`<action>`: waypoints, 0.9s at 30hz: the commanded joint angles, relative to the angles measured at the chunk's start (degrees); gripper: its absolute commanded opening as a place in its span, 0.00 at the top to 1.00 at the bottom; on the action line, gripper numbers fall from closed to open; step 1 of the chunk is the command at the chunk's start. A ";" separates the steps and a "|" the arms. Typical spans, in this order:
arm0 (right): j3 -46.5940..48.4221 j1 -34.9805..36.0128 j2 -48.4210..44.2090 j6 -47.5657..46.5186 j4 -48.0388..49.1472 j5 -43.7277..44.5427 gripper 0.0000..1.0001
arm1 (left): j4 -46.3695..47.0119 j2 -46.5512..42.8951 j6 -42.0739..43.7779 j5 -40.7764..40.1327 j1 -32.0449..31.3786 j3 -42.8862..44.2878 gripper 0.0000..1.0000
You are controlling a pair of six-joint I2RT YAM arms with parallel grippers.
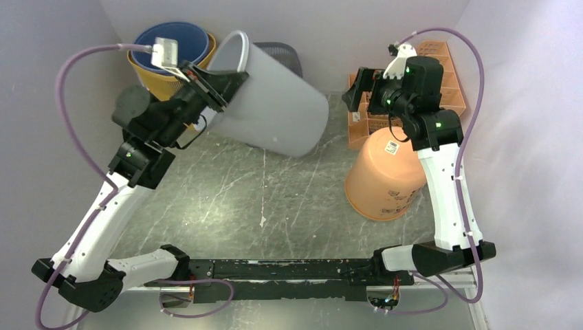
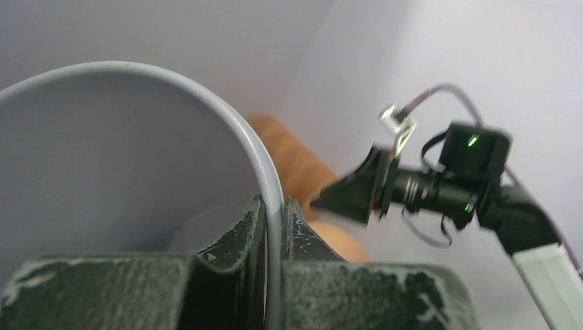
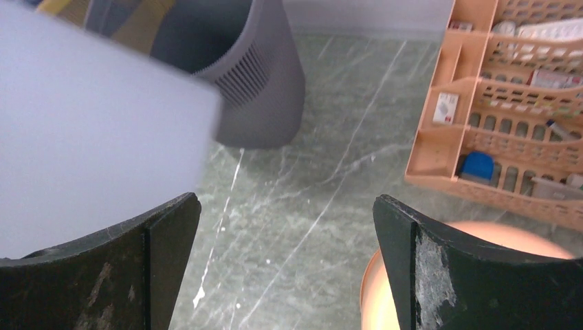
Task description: Turn the large container upside down
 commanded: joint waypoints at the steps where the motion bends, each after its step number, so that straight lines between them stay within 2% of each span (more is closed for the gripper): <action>1: 6.48 -0.34 2.82 -0.94 -1.83 3.51 0.00 | 5.33 -4.91 -7.49 1.59 -0.07 -6.33 0.93; 8: 10.76 -0.39 5.28 -0.69 -1.75 3.67 0.00 | 8.44 -10.50 -17.56 1.89 -0.15 -20.54 0.93; 14: 10.66 -0.35 6.14 -1.44 -1.72 3.38 0.00 | 9.49 -15.24 -25.75 -2.62 -0.50 -33.74 0.93; 20: 10.30 -0.50 6.46 -2.30 -1.22 3.76 0.00 | 11.06 -12.52 -29.98 -2.82 -1.52 -41.17 0.93; 27: 6.97 -0.70 5.11 -2.43 -0.25 4.01 0.00 | 25.01 -9.24 -37.18 -2.33 -2.03 -52.17 0.93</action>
